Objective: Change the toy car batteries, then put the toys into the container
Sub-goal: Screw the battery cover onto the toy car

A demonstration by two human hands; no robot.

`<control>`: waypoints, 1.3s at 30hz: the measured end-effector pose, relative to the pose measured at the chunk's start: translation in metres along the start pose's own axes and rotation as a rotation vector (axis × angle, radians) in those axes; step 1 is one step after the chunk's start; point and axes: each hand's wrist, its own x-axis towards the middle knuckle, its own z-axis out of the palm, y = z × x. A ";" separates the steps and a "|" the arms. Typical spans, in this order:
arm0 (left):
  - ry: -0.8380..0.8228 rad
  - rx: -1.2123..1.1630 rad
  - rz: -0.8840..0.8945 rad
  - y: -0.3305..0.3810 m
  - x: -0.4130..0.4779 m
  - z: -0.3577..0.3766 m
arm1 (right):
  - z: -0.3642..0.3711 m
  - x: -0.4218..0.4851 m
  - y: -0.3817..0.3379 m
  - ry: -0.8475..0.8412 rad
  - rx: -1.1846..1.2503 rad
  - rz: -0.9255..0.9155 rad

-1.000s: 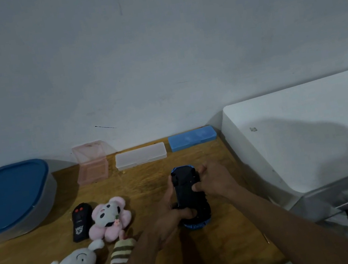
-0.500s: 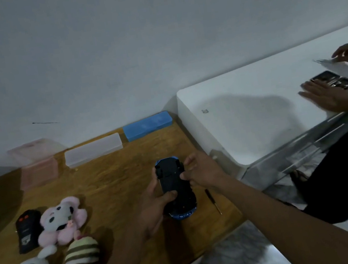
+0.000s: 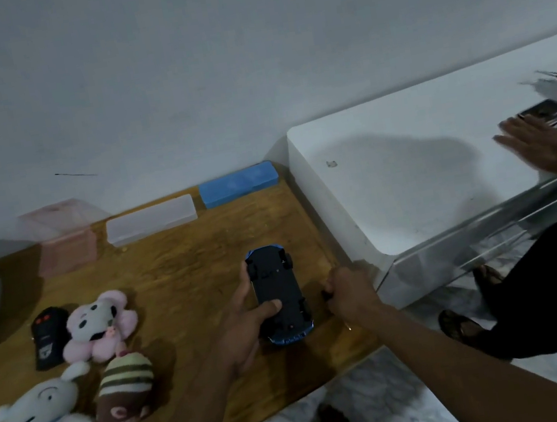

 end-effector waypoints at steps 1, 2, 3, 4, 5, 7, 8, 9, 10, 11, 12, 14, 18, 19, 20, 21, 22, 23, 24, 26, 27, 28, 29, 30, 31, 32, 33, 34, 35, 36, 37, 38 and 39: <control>0.010 -0.006 0.003 0.001 -0.001 -0.001 | 0.000 0.001 -0.002 -0.022 -0.001 -0.008; 0.016 -0.011 0.006 0.003 -0.002 -0.001 | 0.000 0.002 -0.002 -0.027 -0.007 -0.023; 0.022 -0.016 0.010 0.005 -0.002 -0.002 | -0.001 0.002 -0.005 -0.035 -0.003 -0.014; 0.027 -0.018 0.016 0.007 -0.003 -0.003 | -0.002 0.004 -0.006 -0.029 0.007 -0.021; 0.032 -0.021 0.021 0.009 -0.003 -0.004 | -0.006 0.005 -0.011 -0.022 0.031 -0.015; 0.047 -0.032 0.025 0.014 -0.002 -0.008 | -0.019 0.010 -0.022 0.041 0.128 -0.029; 0.056 -0.038 0.025 0.017 -0.002 -0.010 | -0.028 0.013 -0.028 0.086 0.189 -0.069; 0.062 -0.042 0.027 0.019 -0.001 -0.012 | -0.039 0.015 -0.037 0.115 0.307 -0.099; 0.066 -0.041 0.032 0.023 -0.001 -0.014 | -0.049 0.016 -0.046 0.136 0.486 -0.128; 0.071 -0.037 0.037 0.026 0.000 -0.016 | -0.059 0.015 -0.056 0.139 0.675 -0.136; 0.076 -0.030 0.043 0.030 0.001 -0.018 | -0.068 0.015 -0.065 0.135 0.855 -0.147; 0.086 -0.009 0.054 0.040 0.003 -0.019 | -0.083 0.011 -0.085 0.142 1.044 -0.203; 0.110 0.045 0.093 0.059 0.006 -0.025 | -0.088 0.017 -0.116 0.222 1.046 -0.367; 0.116 0.057 0.103 0.063 0.007 -0.028 | -0.086 0.020 -0.121 0.244 1.013 -0.404; 0.120 0.069 0.113 0.067 0.007 -0.030 | -0.085 0.023 -0.127 0.259 0.994 -0.443; 0.125 0.077 0.123 0.071 0.007 -0.032 | -0.085 0.024 -0.132 0.272 0.972 -0.479; 0.126 0.083 0.135 0.074 0.006 -0.034 | -0.084 0.026 -0.136 0.276 0.948 -0.516; 0.125 0.085 0.145 0.077 0.006 -0.036 | -0.083 0.028 -0.140 0.278 0.917 -0.547; 0.124 0.083 0.154 0.080 0.006 -0.038 | -0.082 0.030 -0.143 0.272 0.892 -0.578; 0.123 0.074 0.167 0.085 0.006 -0.042 | -0.080 0.032 -0.150 0.260 0.866 -0.616; 0.120 0.072 0.172 0.087 0.006 -0.043 | -0.079 0.032 -0.152 0.255 0.861 -0.631; 0.118 0.074 0.175 0.088 0.006 -0.045 | -0.078 0.033 -0.155 0.256 0.858 -0.646; 0.116 0.081 0.179 0.089 0.006 -0.046 | -0.078 0.033 -0.158 0.264 0.846 -0.655; 0.114 0.087 0.182 0.091 0.006 -0.047 | -0.077 0.034 -0.160 0.267 0.839 -0.665; 0.109 0.085 0.182 0.091 0.006 -0.048 | -0.077 0.034 -0.162 0.271 0.827 -0.671; 0.101 0.078 0.181 0.092 0.007 -0.050 | -0.076 0.035 -0.164 0.273 0.822 -0.675; 0.097 0.072 0.178 0.093 0.007 -0.051 | -0.076 0.035 -0.165 0.272 0.815 -0.677; 0.094 0.072 0.175 0.094 0.007 -0.052 | -0.075 0.036 -0.166 0.269 0.814 -0.680; 0.095 0.074 0.174 0.094 0.007 -0.053 | -0.075 0.037 -0.167 0.268 0.810 -0.682; 0.095 0.078 0.175 0.094 0.007 -0.055 | -0.074 0.038 -0.167 0.265 0.809 -0.686; 0.096 0.080 0.175 0.094 0.007 -0.056 | -0.074 0.038 -0.168 0.264 0.807 -0.687; 0.096 0.077 0.173 0.094 0.007 -0.057 | -0.073 0.038 -0.168 0.261 0.810 -0.687; 0.097 0.073 0.171 0.094 0.007 -0.057 | -0.073 0.038 -0.168 0.259 0.812 -0.685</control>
